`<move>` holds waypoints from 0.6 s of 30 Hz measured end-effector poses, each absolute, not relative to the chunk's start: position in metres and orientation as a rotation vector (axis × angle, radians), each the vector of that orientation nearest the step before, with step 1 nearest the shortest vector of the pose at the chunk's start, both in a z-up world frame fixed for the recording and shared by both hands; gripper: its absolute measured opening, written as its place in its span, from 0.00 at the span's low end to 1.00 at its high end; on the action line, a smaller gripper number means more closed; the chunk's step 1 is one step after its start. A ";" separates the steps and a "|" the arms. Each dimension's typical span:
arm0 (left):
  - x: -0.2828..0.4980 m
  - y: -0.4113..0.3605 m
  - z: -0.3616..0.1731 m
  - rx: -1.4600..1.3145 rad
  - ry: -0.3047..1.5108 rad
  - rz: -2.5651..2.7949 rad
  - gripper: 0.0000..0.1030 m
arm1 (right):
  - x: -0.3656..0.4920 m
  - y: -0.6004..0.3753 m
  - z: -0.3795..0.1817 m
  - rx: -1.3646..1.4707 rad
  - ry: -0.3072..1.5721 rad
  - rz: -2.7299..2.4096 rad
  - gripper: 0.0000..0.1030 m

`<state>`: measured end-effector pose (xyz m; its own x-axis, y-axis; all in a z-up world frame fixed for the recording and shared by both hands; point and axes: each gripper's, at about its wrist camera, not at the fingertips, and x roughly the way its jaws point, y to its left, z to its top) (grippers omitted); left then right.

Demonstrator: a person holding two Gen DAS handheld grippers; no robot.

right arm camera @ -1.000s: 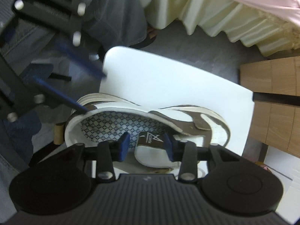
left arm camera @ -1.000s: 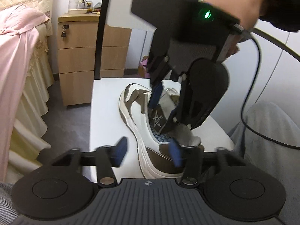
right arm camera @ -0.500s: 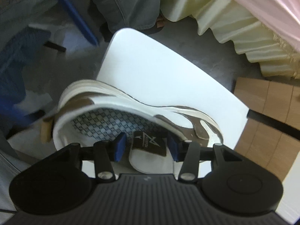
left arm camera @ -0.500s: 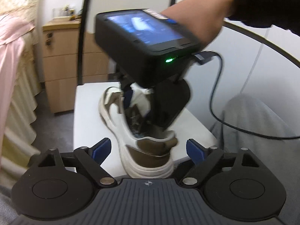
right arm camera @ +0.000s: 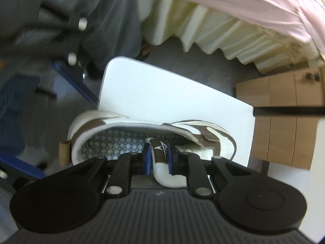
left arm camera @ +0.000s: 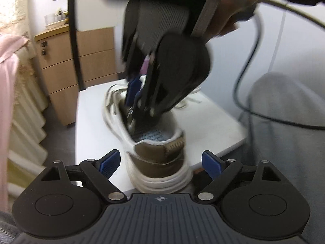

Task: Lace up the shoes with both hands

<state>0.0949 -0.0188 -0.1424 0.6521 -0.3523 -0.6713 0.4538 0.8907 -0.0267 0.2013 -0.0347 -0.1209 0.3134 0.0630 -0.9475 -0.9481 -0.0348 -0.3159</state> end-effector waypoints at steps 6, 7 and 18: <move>0.112 -0.019 -0.152 0.135 0.761 -0.392 0.86 | 0.206 -0.046 -0.095 -1.154 0.895 0.981 0.13; 0.114 -0.019 -0.152 0.127 0.762 -0.396 0.86 | 0.208 -0.048 -0.091 -1.117 0.900 0.972 0.13; 0.128 -0.015 -0.153 0.085 0.760 -0.427 0.66 | 0.245 -0.077 -0.083 -0.763 1.053 0.855 0.00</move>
